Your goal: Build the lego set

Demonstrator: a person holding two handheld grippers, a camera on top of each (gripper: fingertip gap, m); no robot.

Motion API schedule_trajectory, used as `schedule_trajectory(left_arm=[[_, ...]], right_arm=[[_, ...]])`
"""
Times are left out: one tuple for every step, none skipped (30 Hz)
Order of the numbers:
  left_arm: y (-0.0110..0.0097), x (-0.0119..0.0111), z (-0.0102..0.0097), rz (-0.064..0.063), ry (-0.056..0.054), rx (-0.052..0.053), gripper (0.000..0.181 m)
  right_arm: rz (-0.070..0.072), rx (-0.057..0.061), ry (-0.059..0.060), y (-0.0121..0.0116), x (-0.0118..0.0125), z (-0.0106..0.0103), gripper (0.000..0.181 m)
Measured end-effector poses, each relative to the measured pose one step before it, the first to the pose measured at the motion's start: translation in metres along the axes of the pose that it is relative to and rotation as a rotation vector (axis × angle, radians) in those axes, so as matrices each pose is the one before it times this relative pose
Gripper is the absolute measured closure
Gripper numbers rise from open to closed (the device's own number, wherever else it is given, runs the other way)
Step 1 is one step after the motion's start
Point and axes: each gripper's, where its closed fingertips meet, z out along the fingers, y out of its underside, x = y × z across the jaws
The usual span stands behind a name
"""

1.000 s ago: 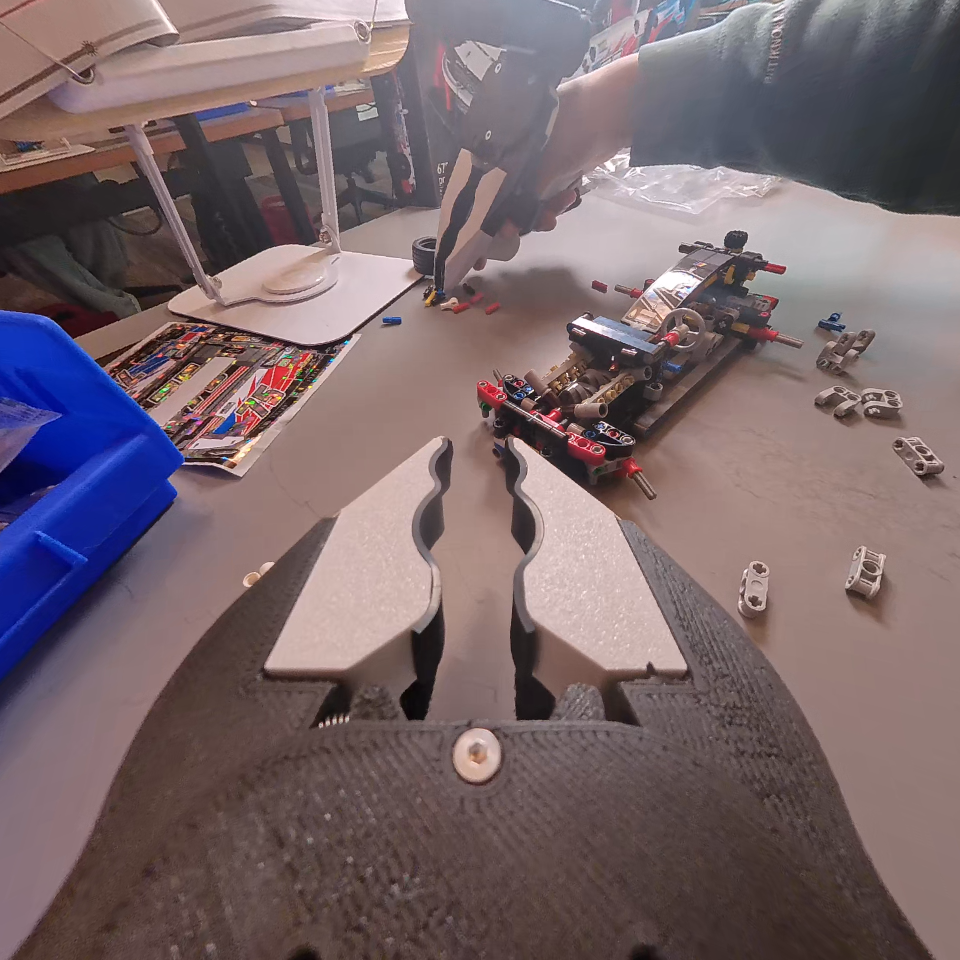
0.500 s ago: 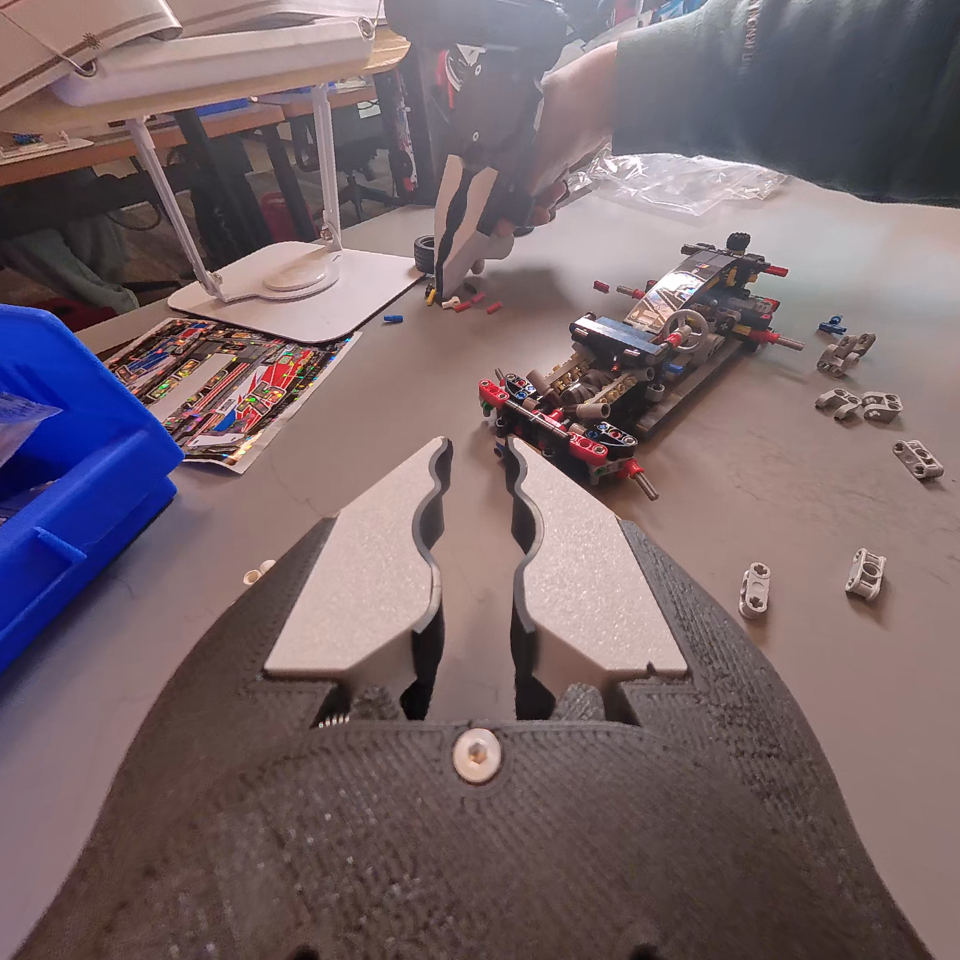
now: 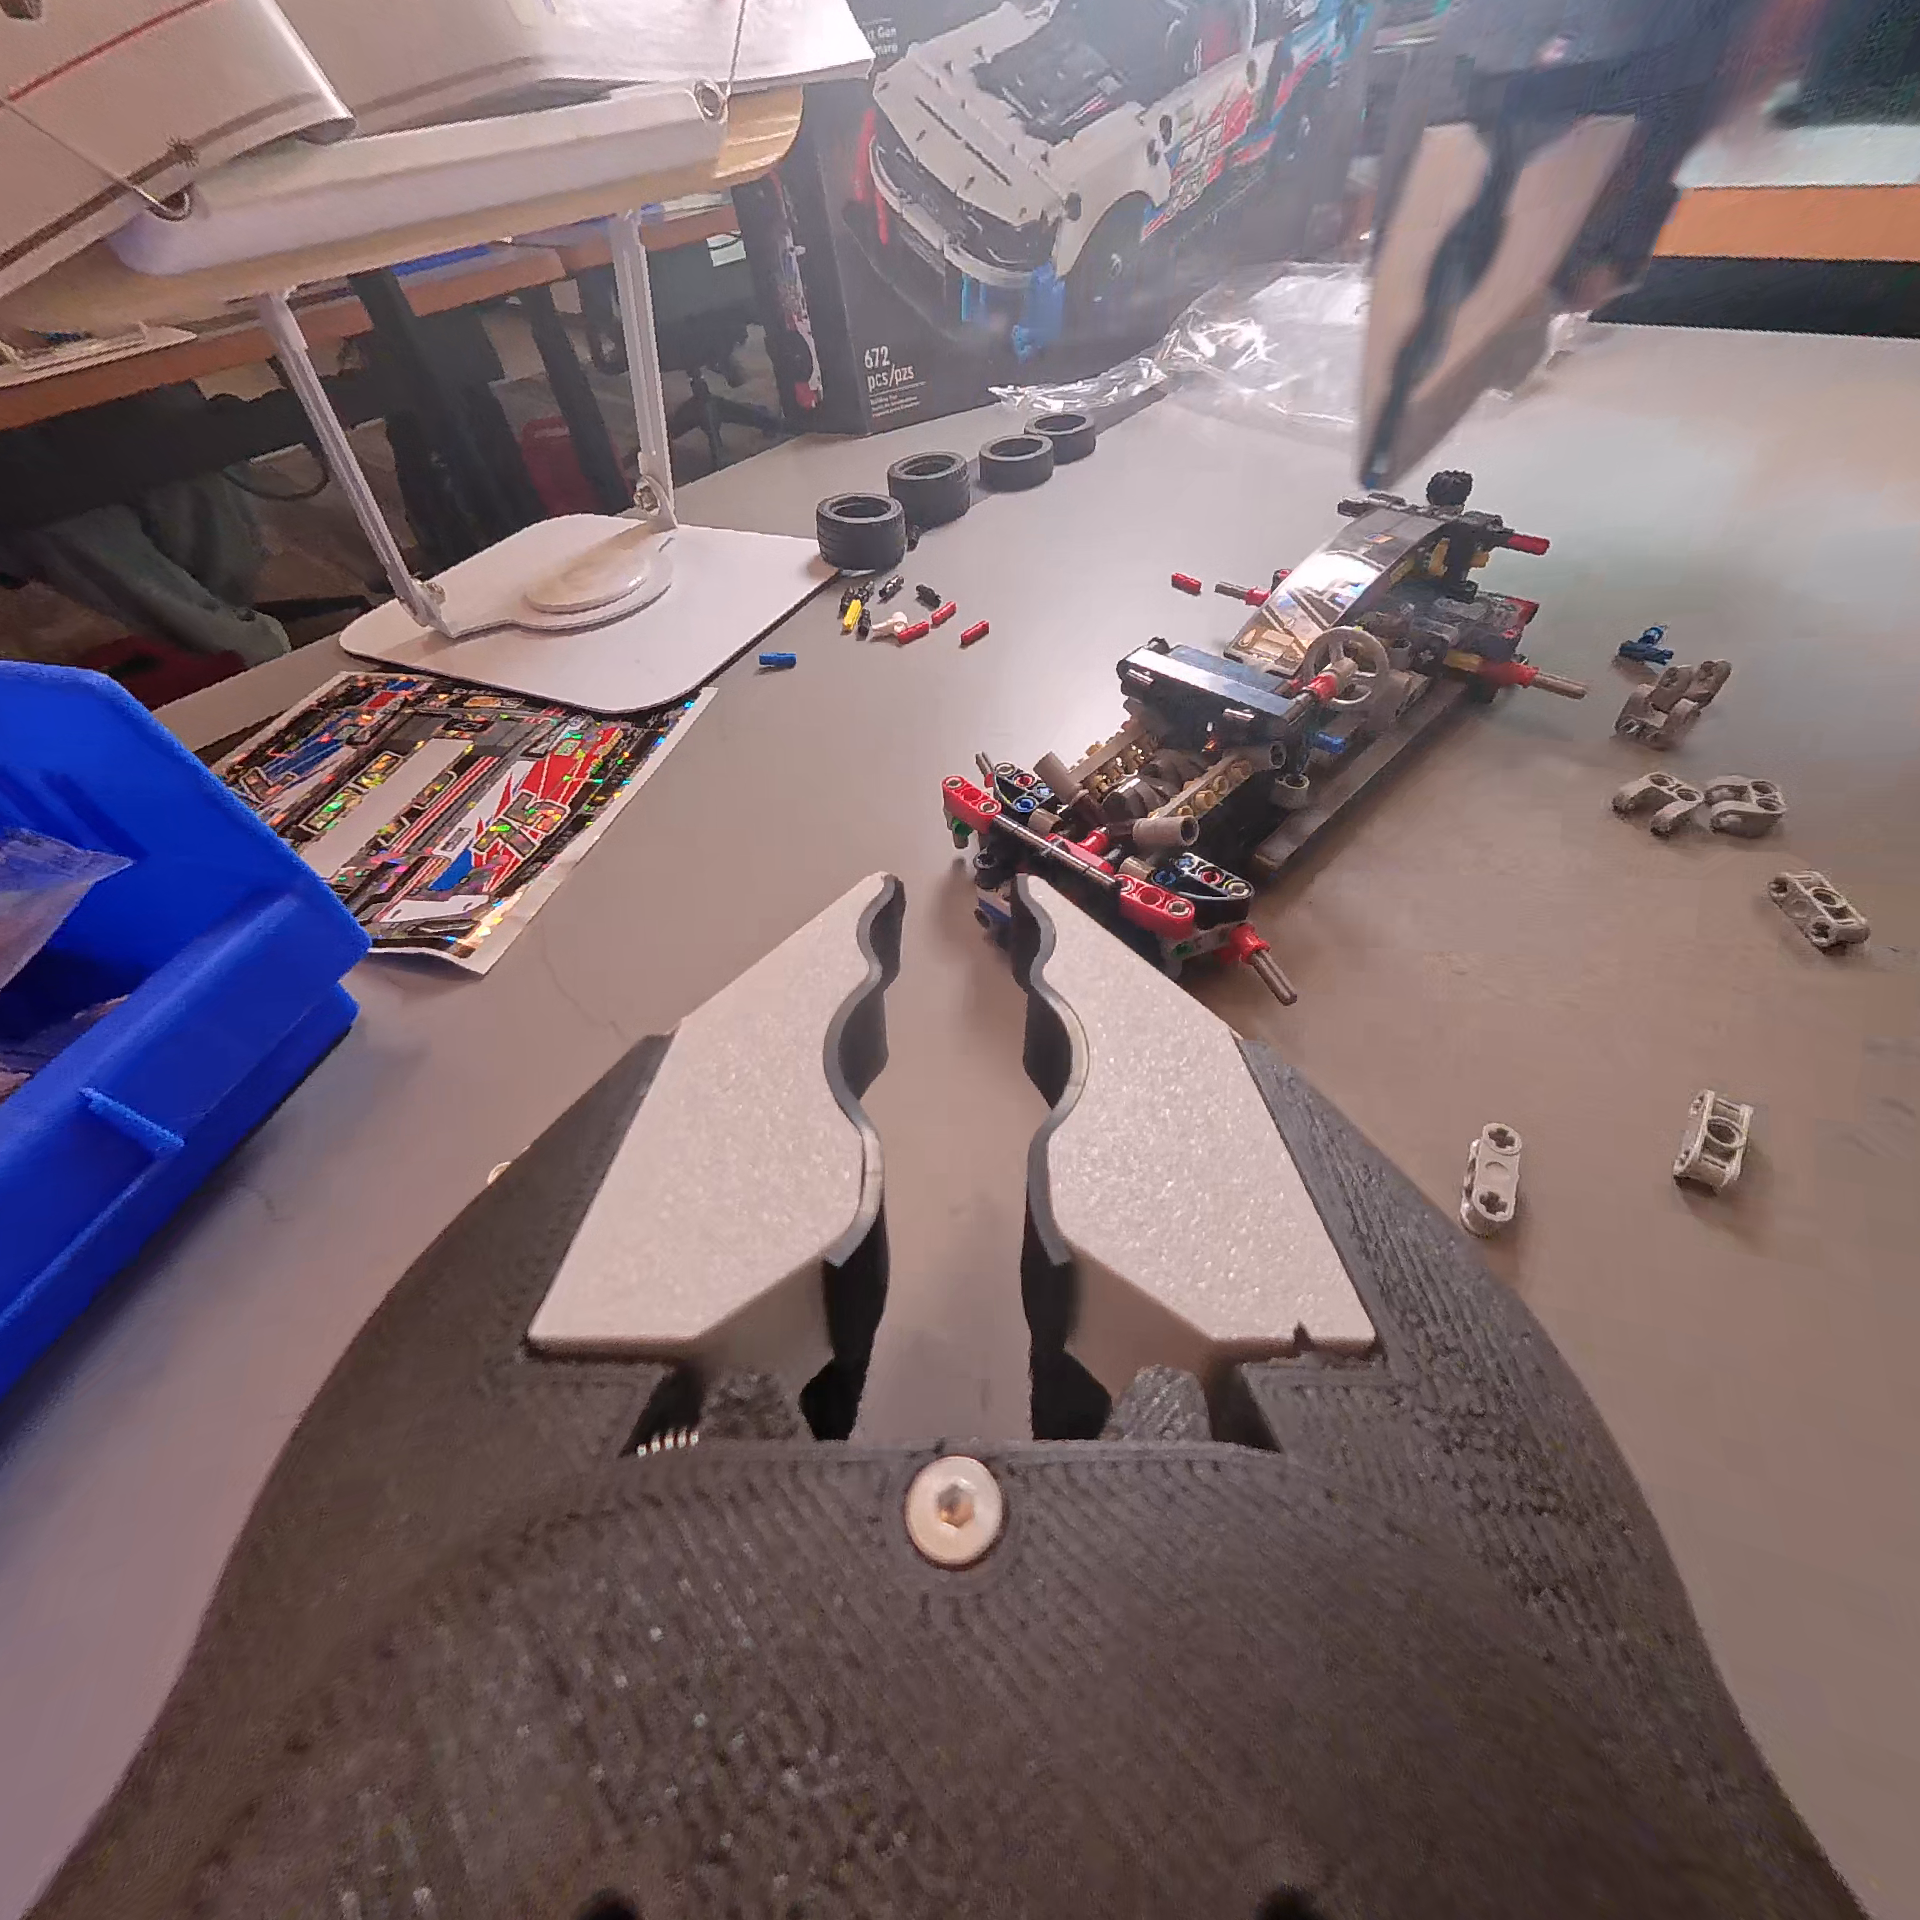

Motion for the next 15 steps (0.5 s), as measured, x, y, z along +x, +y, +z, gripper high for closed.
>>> schedule_trajectory(left_arm=[[0.00001,0.00073,0.00033,0.0048,-0.0007,-0.0011,0.162],[-0.00007,0.00050,0.00021,0.0050,-0.0022,-0.0010,0.162],[0.00003,0.00026,0.00015,0.0055,-0.0039,-0.0009,0.162],[0.00010,0.00000,0.00010,0.0053,-0.0044,-0.0013,0.162],[0.00024,-0.00017,0.00027,0.0047,-0.0052,-0.0019,0.162],[0.00049,-0.00041,0.00021,0.0043,-0.0058,-0.0028,0.162],[0.00059,-0.00047,0.00024,0.0038,-0.0057,-0.0037,0.162],[0.00055,-0.00041,0.00026,0.0032,-0.0049,-0.0033,0.162],[0.00038,-0.00039,0.00019,0.0028,-0.0043,-0.0024,0.162],[0.00018,-0.00026,0.00012,0.0028,-0.0040,-0.0016,0.162],[0.00015,-0.00031,0.00014,0.0028,-0.0036,-0.0013,0.162],[0.00019,-0.00020,0.00004,0.0025,-0.0031,-0.0014,0.162],[0.00021,-0.00018,0.00003,0.0020,-0.0025,-0.0014,0.162],[0.00017,-0.00018,-0.00003,0.0018,-0.0026,-0.0009,0.162],[-0.00002,-0.00040,-0.00008,0.0013,-0.0030,0.0002,0.162]], right_arm=[[0.0166,-0.0115,-0.0103,0.01271,-0.01544,-0.00017,0.178],[0.0143,-0.0124,-0.0004,0.01109,-0.01202,0.00089,0.178],[0.0081,-0.0067,0.0039,0.00876,-0.00968,0.00112,0.178],[0.0058,-0.0019,0.0004,0.00646,-0.00840,0.00127,0.178],[0.0068,0.0037,0.0001,0.00411,-0.00682,0.00128,0.178],[0.0031,0.0048,0.0011,0.00268,-0.00566,0.00142,0.178],[-0.0034,-0.0008,0.0011,0.00243,-0.00461,0.00176,0.178],[-0.0065,-0.0064,0.0057,0.00223,-0.00297,0.00180,0.178],[-0.0072,-0.0063,0.0060,0.00170,-0.00199,0.00192,0.178],[-0.0067,-0.0047,0.0061,0.00103,-0.00109,0.00176,0.178],[-0.0062,-0.0057,0.0058,0.00092,-0.00047,0.00132,0.178],[-0.0064,-0.0089,0.0033,0.00120,-0.00006,0.00128,0.176],[-0.0062,-0.0059,0.0006,0.00047,-0.00017,0.00084,0.175],[-0.0060,0.0033,-0.0003,-0.00174,0.00049,-0.00018,0.172],[-0.0074,0.0001,0.0031,-0.00226,0.00223,-0.00147,0.170]])
